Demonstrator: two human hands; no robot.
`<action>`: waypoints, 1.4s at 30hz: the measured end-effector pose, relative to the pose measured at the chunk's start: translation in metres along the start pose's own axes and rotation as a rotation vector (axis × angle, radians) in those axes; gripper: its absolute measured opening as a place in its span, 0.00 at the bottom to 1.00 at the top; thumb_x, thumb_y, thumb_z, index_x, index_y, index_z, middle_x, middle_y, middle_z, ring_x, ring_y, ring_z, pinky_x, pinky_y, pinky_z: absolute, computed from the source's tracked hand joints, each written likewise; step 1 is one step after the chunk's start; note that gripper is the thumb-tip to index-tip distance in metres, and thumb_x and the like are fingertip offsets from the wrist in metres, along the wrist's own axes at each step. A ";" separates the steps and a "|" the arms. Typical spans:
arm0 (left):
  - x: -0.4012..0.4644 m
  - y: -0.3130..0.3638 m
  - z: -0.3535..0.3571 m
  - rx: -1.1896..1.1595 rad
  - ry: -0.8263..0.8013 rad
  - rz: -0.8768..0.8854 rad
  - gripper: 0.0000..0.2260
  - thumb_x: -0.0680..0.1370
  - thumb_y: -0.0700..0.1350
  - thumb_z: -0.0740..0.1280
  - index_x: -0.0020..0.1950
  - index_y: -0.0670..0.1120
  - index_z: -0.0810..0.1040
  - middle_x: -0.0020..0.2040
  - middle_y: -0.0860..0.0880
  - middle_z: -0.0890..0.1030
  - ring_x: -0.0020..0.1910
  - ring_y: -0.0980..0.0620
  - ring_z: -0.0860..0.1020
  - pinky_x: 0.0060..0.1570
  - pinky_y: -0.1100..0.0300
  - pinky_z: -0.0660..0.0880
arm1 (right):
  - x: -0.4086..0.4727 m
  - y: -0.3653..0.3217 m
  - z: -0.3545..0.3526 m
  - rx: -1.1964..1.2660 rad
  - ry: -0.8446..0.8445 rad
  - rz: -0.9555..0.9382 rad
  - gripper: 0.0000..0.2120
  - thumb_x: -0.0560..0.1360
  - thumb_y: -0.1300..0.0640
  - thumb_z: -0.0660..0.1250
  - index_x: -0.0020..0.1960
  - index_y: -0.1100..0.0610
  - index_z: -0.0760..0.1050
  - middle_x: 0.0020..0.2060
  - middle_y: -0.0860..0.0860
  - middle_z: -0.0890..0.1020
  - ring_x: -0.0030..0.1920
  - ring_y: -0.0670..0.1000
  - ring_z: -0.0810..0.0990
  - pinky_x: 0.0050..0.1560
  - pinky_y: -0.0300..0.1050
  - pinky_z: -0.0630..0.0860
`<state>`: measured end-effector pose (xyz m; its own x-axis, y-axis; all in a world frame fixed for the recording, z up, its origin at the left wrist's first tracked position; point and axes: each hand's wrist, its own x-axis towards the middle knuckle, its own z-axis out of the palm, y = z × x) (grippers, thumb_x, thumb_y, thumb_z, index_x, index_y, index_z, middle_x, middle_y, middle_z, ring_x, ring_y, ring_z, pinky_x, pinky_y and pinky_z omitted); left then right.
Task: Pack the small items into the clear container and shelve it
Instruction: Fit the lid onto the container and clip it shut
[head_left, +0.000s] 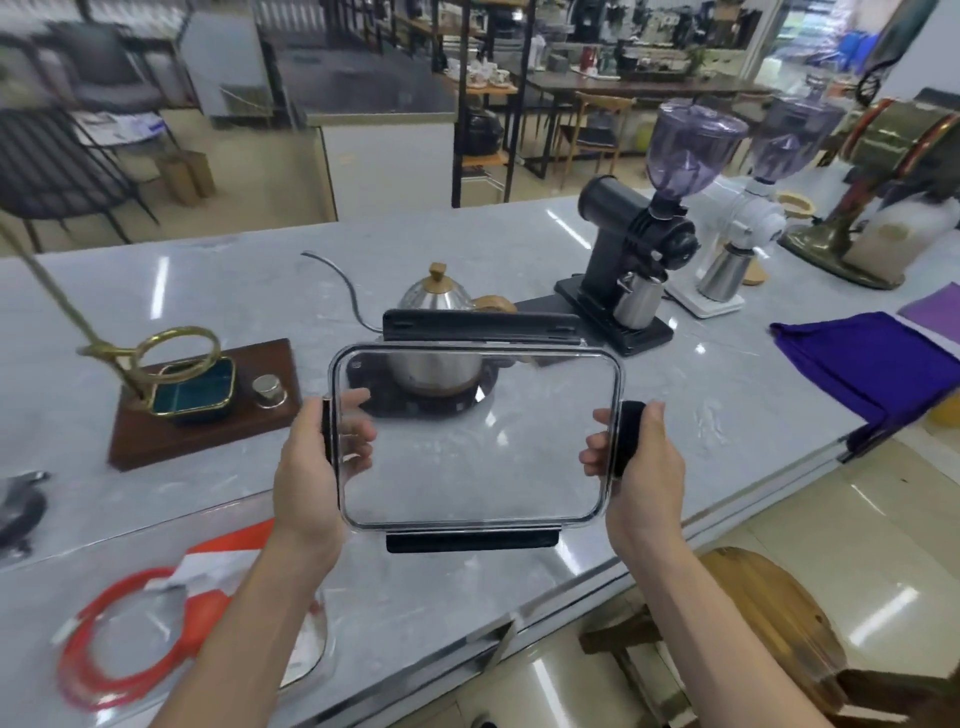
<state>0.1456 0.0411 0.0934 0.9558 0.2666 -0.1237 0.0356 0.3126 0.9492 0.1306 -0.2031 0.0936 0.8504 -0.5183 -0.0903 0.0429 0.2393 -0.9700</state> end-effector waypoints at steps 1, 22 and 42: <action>-0.001 0.005 -0.006 -0.012 0.007 0.022 0.24 0.85 0.54 0.49 0.54 0.43 0.81 0.34 0.50 0.76 0.35 0.53 0.72 0.42 0.56 0.71 | -0.004 -0.001 0.006 0.012 -0.005 -0.007 0.28 0.83 0.42 0.52 0.44 0.61 0.80 0.28 0.52 0.78 0.30 0.52 0.76 0.35 0.45 0.72; -0.016 0.055 -0.096 -0.067 0.049 0.296 0.25 0.83 0.50 0.50 0.28 0.49 0.70 0.31 0.45 0.68 0.34 0.51 0.69 0.46 0.57 0.68 | -0.065 0.016 0.077 0.033 -0.262 -0.058 0.35 0.85 0.51 0.42 0.38 0.67 0.81 0.28 0.59 0.78 0.32 0.54 0.76 0.37 0.48 0.72; -0.012 0.082 -0.118 -0.143 -0.010 0.470 0.27 0.83 0.50 0.49 0.27 0.51 0.74 0.34 0.51 0.77 0.41 0.52 0.74 0.52 0.61 0.70 | -0.070 0.002 0.089 0.199 -0.527 0.210 0.19 0.76 0.57 0.56 0.57 0.61 0.82 0.57 0.58 0.83 0.66 0.59 0.75 0.68 0.52 0.68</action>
<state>0.1027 0.1714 0.1386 0.8615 0.4001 0.3126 -0.4404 0.2825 0.8522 0.1178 -0.0932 0.1181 0.9946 0.0210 -0.1020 -0.1000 0.4678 -0.8782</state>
